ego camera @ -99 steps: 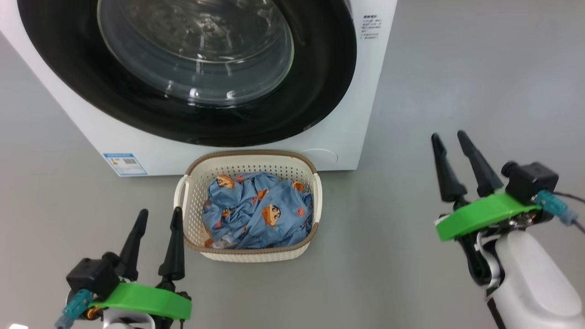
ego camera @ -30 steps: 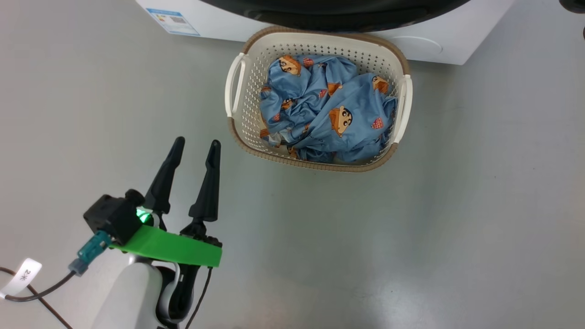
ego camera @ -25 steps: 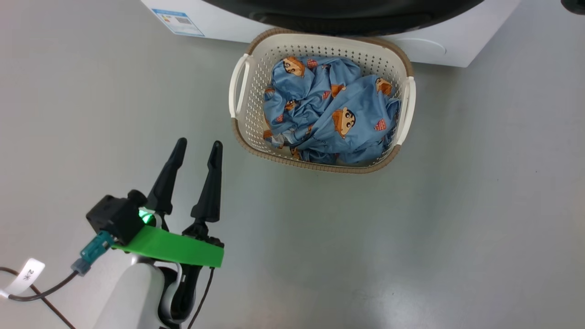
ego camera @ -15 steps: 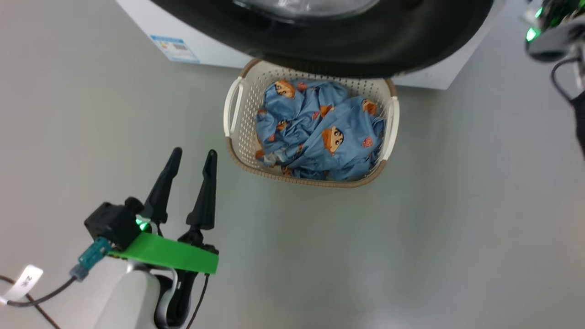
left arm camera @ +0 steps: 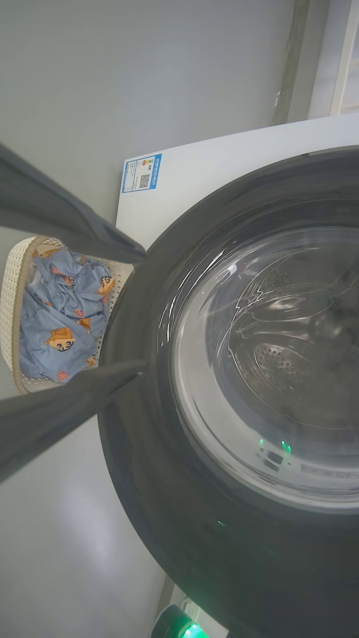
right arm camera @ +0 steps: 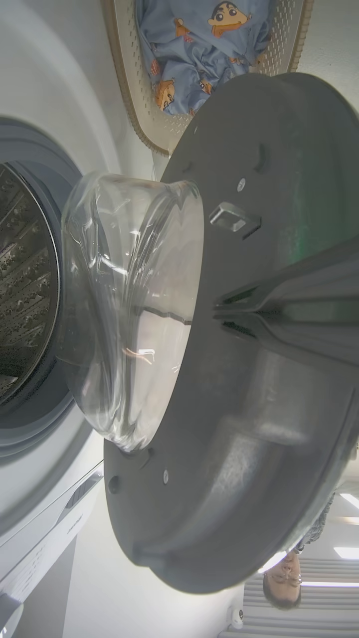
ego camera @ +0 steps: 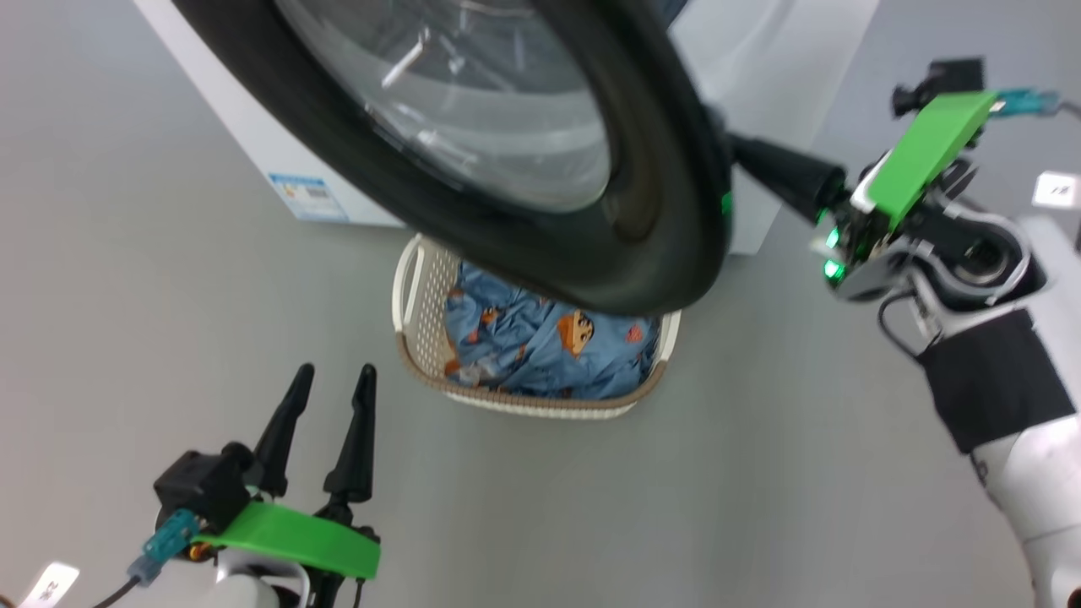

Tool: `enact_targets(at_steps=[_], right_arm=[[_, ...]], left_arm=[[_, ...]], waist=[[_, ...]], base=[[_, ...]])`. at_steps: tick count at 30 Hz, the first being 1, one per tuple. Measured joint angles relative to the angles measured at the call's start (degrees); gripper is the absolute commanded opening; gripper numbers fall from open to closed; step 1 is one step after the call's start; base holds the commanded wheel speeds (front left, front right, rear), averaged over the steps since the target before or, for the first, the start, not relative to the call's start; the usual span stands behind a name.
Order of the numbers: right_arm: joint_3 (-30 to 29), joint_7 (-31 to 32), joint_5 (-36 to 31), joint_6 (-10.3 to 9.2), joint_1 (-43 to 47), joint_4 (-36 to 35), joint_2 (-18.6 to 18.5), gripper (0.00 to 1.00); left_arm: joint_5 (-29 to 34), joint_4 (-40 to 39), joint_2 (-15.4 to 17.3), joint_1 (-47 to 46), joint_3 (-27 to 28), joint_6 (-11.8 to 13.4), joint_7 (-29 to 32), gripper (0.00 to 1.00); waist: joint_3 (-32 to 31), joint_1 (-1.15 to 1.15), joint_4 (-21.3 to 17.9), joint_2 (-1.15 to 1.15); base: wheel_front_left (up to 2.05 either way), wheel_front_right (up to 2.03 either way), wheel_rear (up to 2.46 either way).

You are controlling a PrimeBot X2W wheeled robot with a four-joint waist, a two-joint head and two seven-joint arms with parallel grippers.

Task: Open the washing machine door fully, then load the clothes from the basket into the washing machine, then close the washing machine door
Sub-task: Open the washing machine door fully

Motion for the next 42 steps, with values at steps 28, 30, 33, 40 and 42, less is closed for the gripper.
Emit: enact_targets(at_steps=[28,30,33,40,42], right_arm=[[1.3,5.0,-0.7,0.01,13.7,-6.1,5.8,0.00],[1.5,5.1,-0.8,0.01,14.6,-6.2,5.9,0.00],[1.5,5.5,-0.8,0.01,15.9,-6.6,6.0,0.00],[1.5,6.0,-0.8,0.01,18.9,-7.1,6.9,0.00],[1.5,6.1,-0.8,0.01,19.1,-7.1,7.0,0.00]], left_arm=[[1.7,2.4,0.8,6.7,3.3,0.0,0.0,1.00],[1.7,2.6,0.8,7.3,3.4,0.0,0.0,1.00],[2.1,2.7,0.8,7.5,3.6,0.0,0.0,1.00],[3.1,2.8,0.7,8.5,4.1,0.0,0.0,1.00],[3.1,2.8,0.6,8.6,4.1,0.0,0.0,1.00]], waist=[[-11.0,0.00,2.5,0.00],[-11.5,0.00,3.2,0.00],[-12.1,0.00,4.4,0.00],[-13.4,0.00,7.7,0.00],[-13.7,0.00,8.7,0.00]], base=[[0.00,0.00,0.00],[0.00,0.00,0.00],[0.00,0.00,0.00],[0.00,0.00,0.00],[0.00,0.00,0.00]])
